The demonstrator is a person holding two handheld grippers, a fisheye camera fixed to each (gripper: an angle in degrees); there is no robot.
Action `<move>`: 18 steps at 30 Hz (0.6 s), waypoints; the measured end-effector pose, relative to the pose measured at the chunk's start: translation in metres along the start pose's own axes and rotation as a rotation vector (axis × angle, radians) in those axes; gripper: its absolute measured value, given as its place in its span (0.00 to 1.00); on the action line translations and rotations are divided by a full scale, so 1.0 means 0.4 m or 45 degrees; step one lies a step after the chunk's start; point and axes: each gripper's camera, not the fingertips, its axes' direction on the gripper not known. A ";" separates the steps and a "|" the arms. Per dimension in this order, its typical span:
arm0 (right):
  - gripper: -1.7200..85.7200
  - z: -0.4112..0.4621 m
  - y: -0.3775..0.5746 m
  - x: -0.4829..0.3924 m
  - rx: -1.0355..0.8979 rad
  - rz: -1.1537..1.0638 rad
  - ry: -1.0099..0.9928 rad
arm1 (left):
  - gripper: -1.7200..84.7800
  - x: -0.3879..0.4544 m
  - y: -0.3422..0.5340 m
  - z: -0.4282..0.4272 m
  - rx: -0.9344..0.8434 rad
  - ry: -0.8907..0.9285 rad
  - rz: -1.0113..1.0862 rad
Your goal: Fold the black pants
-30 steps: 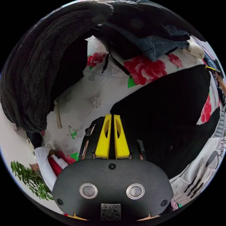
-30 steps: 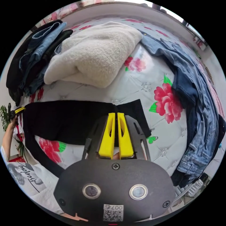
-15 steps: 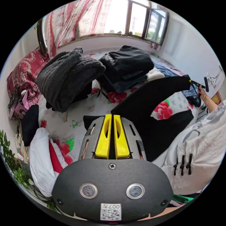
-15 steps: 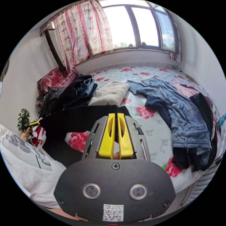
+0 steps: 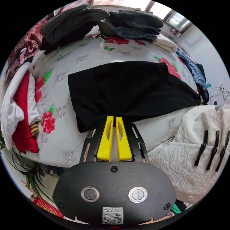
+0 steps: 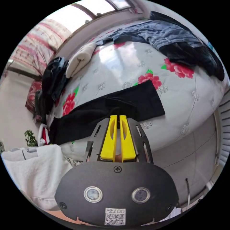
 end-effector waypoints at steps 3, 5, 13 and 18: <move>0.02 -0.054 -0.033 -0.006 0.114 -0.027 -0.105 | 0.01 0.019 -0.021 -0.010 -0.011 -0.032 0.045; 0.02 -0.133 -0.063 -0.053 0.244 -0.168 -0.189 | 0.01 0.040 -0.029 -0.008 -0.034 -0.070 0.079; 0.02 -0.155 -0.011 -0.055 0.292 -0.278 0.097 | 0.01 0.131 -0.046 0.006 -0.043 -0.187 0.067; 0.03 -0.059 0.083 0.165 0.135 0.221 0.011 | 0.01 0.152 -0.040 0.009 0.011 -0.195 0.029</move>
